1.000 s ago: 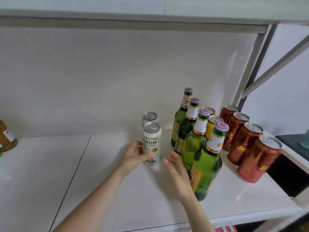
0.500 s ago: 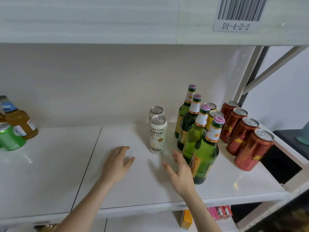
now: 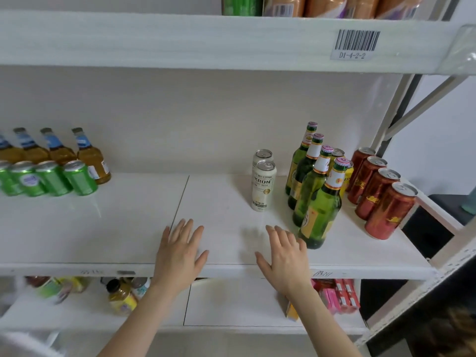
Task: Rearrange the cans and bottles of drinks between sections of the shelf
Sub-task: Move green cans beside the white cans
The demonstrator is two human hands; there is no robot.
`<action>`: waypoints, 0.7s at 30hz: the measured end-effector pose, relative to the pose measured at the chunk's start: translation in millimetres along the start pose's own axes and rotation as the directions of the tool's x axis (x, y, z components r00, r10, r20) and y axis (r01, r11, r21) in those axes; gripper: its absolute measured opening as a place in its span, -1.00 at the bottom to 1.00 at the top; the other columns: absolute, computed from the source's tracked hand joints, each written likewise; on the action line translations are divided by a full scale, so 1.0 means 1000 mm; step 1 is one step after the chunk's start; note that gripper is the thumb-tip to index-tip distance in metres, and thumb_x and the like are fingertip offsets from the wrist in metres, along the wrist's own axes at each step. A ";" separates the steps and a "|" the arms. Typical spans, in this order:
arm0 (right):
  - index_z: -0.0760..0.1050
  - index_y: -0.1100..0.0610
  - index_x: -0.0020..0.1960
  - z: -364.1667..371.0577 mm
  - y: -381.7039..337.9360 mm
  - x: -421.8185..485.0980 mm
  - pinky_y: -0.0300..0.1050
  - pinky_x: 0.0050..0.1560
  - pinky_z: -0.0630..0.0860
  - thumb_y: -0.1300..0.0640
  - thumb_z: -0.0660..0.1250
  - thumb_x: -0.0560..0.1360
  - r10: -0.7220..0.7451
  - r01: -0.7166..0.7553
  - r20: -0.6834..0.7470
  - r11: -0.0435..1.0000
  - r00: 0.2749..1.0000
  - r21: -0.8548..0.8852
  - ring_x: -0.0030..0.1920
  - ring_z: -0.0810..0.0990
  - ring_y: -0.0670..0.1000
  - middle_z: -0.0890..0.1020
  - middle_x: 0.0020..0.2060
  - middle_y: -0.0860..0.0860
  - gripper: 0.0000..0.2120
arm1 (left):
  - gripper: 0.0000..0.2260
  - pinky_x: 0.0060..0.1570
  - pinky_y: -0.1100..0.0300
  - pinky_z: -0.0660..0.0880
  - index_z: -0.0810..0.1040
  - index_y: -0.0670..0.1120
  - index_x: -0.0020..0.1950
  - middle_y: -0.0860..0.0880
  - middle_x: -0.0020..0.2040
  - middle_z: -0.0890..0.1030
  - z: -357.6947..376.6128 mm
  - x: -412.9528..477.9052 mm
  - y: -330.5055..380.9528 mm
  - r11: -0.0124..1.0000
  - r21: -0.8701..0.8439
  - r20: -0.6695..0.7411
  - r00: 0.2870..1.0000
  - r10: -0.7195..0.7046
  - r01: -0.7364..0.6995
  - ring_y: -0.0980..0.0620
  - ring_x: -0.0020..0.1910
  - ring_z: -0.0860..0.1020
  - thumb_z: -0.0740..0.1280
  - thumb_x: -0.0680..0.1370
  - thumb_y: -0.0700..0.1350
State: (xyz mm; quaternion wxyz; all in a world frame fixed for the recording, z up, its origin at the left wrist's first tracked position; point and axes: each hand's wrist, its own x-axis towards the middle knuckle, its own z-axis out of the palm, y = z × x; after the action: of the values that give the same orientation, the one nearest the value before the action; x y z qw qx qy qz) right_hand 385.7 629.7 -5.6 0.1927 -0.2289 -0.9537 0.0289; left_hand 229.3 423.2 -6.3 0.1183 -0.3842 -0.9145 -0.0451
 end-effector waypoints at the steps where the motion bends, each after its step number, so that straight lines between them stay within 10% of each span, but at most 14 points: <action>1: 0.48 0.15 0.32 -0.003 -0.005 -0.003 0.16 0.05 0.54 -0.23 0.15 0.46 -0.014 0.014 0.003 1.000 1.000 -0.014 0.10 0.61 0.18 0.63 0.15 0.10 -0.40 | -0.49 0.25 -0.26 0.45 0.57 -0.10 0.27 -0.19 0.30 0.58 -0.003 -0.011 -0.004 1.000 0.022 -0.001 1.000 -0.007 0.007 -0.22 0.31 0.53 0.12 0.49 0.17; 16: 0.52 0.14 0.30 -0.008 -0.133 -0.025 0.31 0.26 0.41 -0.24 0.11 0.45 -0.105 0.105 0.005 0.993 0.994 -0.058 0.23 0.58 0.20 0.63 0.20 0.14 -0.38 | -0.49 0.35 -0.25 0.18 0.62 -0.09 0.25 -0.20 0.32 0.57 -0.039 -0.105 -0.108 0.978 0.189 -0.102 0.992 -0.071 0.089 -0.22 0.35 0.50 0.14 0.47 0.15; 21: 0.52 0.16 0.30 0.001 -0.195 -0.028 0.31 0.26 0.39 -0.23 0.12 0.44 -0.089 0.089 -0.003 0.996 0.996 -0.022 0.24 0.56 0.20 0.62 0.21 0.14 -0.37 | -0.51 0.39 -0.29 0.30 0.61 -0.07 0.27 -0.19 0.34 0.56 -0.053 -0.115 -0.163 0.966 0.244 -0.123 0.991 -0.050 0.079 -0.20 0.37 0.49 0.46 0.42 0.14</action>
State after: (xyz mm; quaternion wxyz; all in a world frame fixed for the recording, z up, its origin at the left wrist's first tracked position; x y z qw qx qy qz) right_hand 325.6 443.3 11.5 0.1932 -0.1884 -0.9628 0.0097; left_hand 200.8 220.1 17.5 0.2169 -0.3331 -0.9165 0.0438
